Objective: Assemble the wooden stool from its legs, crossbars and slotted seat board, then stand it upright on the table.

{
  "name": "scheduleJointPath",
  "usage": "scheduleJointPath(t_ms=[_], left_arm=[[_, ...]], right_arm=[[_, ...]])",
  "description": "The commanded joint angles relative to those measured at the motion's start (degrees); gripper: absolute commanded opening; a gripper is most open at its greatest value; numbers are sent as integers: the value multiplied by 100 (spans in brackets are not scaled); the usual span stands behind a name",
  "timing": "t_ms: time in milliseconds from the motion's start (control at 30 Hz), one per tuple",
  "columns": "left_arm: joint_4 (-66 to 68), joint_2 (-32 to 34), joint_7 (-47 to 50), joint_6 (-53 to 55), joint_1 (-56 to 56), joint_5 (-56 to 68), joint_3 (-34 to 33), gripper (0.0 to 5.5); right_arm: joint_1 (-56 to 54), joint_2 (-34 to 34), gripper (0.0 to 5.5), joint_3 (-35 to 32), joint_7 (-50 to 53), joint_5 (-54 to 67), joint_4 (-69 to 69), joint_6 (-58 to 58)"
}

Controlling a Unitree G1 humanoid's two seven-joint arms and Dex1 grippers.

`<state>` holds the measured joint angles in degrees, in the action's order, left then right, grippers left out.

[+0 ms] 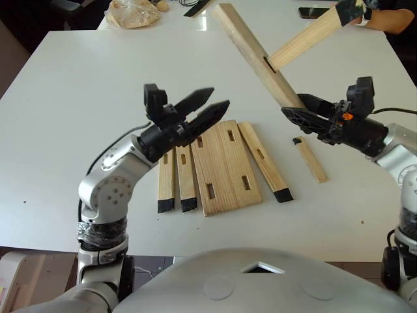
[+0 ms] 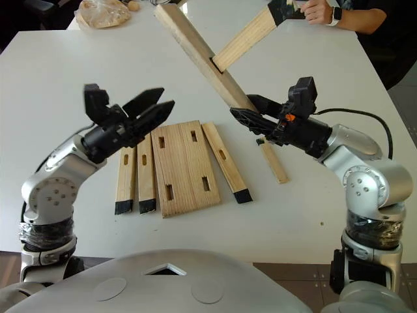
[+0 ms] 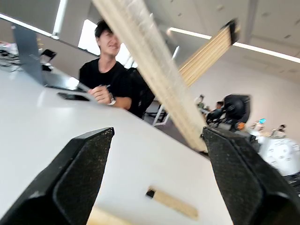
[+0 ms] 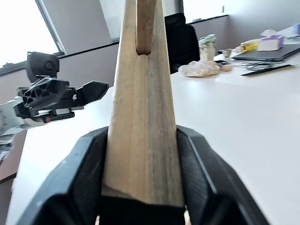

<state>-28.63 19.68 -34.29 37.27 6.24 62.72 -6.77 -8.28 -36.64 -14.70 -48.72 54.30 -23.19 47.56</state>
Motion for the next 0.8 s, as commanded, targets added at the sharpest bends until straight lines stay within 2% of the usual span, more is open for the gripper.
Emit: scheduleJointPath(t_ms=[33,300,567,767,800], left_arm=[[-173,406,-32,456,897,1197,-274,383],[-25,468,-47,636,1006,1071,202,383],[7,494,-84,665,1108,1163,238,383],[32,612,-234,670,1025,829,392,383],[5,653,-325,669,953,737,449,364]], right_arm=[[-423,-469,207,-315,-980,1141,434,612],[-924,-593,207,-60,-1431,1422,701,836],[-587,-767,207,749,-2176,539,387,349],[-761,-724,205,1162,-2494,-110,790,-95],[-806,-733,205,1209,-2552,-211,874,-167]])
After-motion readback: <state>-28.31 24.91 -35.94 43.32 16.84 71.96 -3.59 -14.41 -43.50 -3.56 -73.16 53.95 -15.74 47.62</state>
